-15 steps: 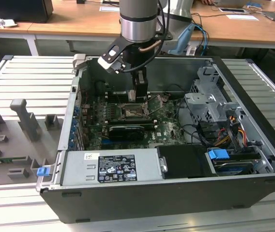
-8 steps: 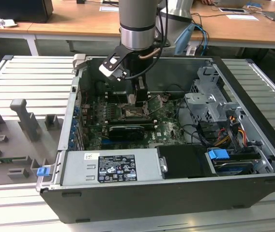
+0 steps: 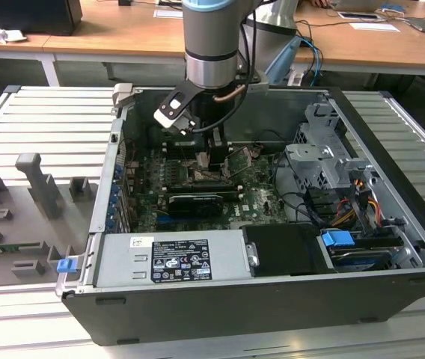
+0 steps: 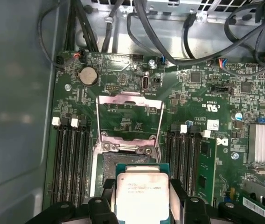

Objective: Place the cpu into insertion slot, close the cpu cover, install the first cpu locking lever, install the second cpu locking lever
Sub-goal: 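Place the cpu into insertion slot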

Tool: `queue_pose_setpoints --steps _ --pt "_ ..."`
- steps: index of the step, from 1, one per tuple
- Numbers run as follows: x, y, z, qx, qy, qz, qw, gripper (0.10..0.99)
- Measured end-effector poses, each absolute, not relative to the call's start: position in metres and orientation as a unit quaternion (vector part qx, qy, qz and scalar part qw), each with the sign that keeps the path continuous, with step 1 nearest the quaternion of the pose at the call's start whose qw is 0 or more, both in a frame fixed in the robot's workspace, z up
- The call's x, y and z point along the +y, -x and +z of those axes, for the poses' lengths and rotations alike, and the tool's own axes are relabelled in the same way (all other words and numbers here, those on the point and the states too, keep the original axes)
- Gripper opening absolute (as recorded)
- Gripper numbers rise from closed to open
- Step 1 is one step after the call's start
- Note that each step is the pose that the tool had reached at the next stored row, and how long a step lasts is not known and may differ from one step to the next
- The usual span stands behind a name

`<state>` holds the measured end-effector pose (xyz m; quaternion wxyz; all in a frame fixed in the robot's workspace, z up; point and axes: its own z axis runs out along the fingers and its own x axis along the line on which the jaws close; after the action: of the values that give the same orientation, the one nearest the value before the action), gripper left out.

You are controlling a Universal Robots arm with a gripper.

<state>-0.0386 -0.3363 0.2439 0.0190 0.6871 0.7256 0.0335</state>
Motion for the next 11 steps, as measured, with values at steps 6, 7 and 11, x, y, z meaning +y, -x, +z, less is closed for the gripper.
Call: queue_pose_setpoints --steps 6,7,11 --pt "-0.3349 0.0425 0.2373 0.719 -0.694 0.033 0.019 0.541" --pt "-0.3341 0.0425 0.2366 0.719 -0.694 0.033 0.019 0.541" --pt "-0.3294 0.0425 0.2342 0.719 -0.694 0.034 0.019 0.541"
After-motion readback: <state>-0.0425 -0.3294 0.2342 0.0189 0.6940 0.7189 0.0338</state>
